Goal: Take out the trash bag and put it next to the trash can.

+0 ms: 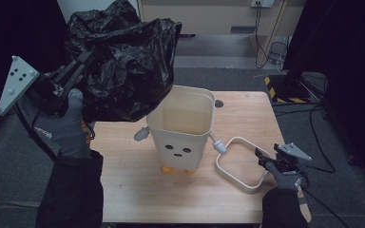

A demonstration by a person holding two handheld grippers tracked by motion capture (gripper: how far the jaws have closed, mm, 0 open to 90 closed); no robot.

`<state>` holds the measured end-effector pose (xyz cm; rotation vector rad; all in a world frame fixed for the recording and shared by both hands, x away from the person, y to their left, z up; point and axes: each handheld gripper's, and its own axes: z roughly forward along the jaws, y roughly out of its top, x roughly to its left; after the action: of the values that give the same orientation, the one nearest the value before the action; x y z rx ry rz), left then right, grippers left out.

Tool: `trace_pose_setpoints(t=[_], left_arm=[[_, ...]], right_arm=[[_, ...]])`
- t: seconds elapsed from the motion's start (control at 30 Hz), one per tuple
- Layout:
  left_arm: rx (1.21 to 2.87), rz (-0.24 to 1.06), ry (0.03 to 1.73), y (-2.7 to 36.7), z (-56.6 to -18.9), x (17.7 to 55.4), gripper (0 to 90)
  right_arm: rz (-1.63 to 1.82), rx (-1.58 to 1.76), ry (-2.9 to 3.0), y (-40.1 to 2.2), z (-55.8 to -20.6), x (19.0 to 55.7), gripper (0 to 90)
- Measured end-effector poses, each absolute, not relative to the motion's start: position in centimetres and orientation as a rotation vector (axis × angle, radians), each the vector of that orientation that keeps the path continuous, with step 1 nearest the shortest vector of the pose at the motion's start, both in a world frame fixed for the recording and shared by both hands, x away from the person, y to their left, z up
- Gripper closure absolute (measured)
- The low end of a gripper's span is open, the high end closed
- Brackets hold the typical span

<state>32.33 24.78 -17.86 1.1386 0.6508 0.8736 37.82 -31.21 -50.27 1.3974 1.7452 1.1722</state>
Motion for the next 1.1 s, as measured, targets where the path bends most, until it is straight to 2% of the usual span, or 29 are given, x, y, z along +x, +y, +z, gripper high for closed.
trace_pose_setpoints(t=[0.53, 1.1], left_arm=[[1.164, 0.912, 0.793, 28.4, -20.9, 33.7, 88.9], [1.240, 0.893, 0.984, 30.8, -26.4, 36.1, 88.9]], right_arm=[[1.154, 1.395, 1.758, -31.2, -50.4, 37.8, 17.5], [1.156, 1.399, 1.762, -31.2, -50.5, 37.8, 17.8]])
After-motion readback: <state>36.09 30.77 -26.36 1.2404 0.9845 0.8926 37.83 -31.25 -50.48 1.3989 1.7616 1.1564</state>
